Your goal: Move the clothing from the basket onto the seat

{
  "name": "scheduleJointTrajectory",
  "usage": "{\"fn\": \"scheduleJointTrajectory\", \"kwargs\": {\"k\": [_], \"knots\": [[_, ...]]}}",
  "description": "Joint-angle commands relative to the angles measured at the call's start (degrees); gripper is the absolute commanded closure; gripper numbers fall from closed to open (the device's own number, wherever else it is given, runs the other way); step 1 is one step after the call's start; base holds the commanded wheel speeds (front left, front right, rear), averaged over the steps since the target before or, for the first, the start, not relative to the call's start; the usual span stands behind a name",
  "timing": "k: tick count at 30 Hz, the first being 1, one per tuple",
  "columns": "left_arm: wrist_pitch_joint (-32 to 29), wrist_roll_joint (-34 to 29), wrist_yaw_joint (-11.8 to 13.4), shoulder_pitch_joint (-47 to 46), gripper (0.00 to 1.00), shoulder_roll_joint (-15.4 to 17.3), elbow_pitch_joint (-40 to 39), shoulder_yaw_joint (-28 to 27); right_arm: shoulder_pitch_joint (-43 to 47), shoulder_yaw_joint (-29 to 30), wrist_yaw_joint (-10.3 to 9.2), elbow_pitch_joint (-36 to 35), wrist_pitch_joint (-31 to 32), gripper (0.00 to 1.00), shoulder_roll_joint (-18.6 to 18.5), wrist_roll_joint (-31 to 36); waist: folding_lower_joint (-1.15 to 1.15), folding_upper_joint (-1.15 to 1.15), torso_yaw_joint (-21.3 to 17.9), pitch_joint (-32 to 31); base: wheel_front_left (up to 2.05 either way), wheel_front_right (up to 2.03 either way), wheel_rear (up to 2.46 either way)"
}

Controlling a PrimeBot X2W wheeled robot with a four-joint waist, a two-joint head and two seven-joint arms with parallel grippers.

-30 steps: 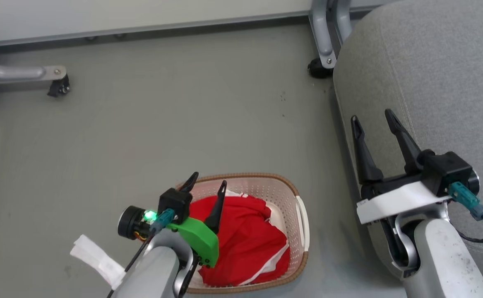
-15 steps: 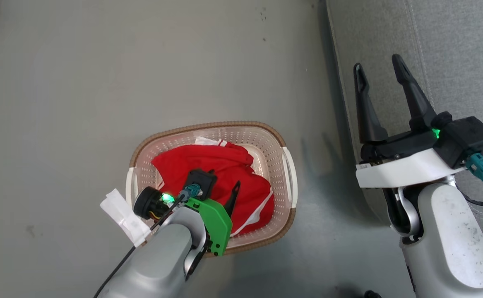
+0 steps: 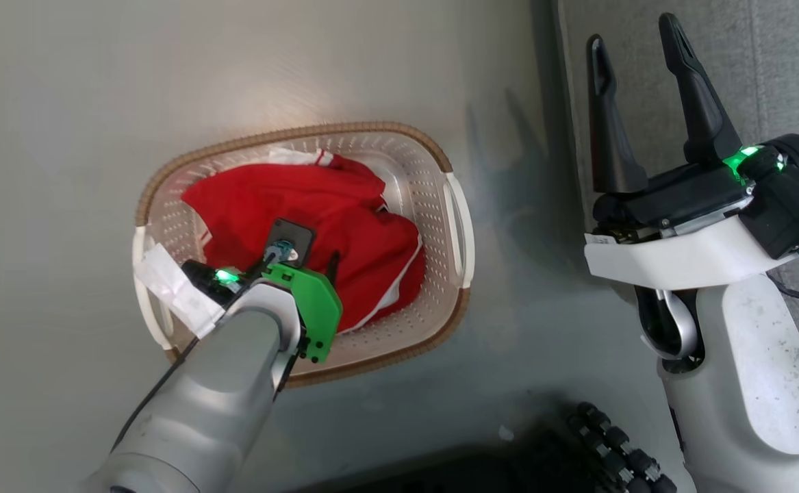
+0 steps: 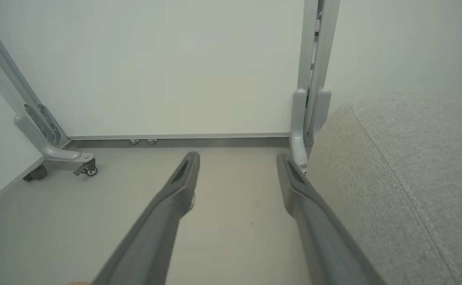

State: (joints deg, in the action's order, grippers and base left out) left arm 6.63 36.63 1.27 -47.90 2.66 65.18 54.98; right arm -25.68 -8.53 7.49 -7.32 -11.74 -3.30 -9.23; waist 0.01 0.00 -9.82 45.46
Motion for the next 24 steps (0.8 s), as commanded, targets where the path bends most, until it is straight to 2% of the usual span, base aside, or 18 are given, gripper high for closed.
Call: {"fn": "scheduleJointTrajectory", "kwargs": {"k": [1, 8, 24], "knots": [[0.02, 0.50, 0.45, -1.73, 0.00, 0.44, 1.38, -0.05, -1.02, -0.42, 0.00, -0.28, -0.59, 0.00, 0.08, -0.37, -0.01, 0.00, -2.99, 6.03, 0.00, 0.00, 0.00], [0.40, 1.40, 0.42, -4.53, 0.00, 1.11, 6.31, -0.76, -1.67, -1.18, 0.00, -0.06, -1.68, 0.00, 0.22, -1.30, -0.01, 0.00, -4.44, 9.08, 0.00, 0.00, 0.00], [-1.33, 3.69, 1.59, -8.35, 0.00, 3.95, 8.49, -2.43, -2.67, -3.13, 0.00, 0.70, -2.97, 0.00, 0.38, -3.43, -0.01, 0.00, -7.23, 14.02, 0.00, 0.00, 0.00]]}}
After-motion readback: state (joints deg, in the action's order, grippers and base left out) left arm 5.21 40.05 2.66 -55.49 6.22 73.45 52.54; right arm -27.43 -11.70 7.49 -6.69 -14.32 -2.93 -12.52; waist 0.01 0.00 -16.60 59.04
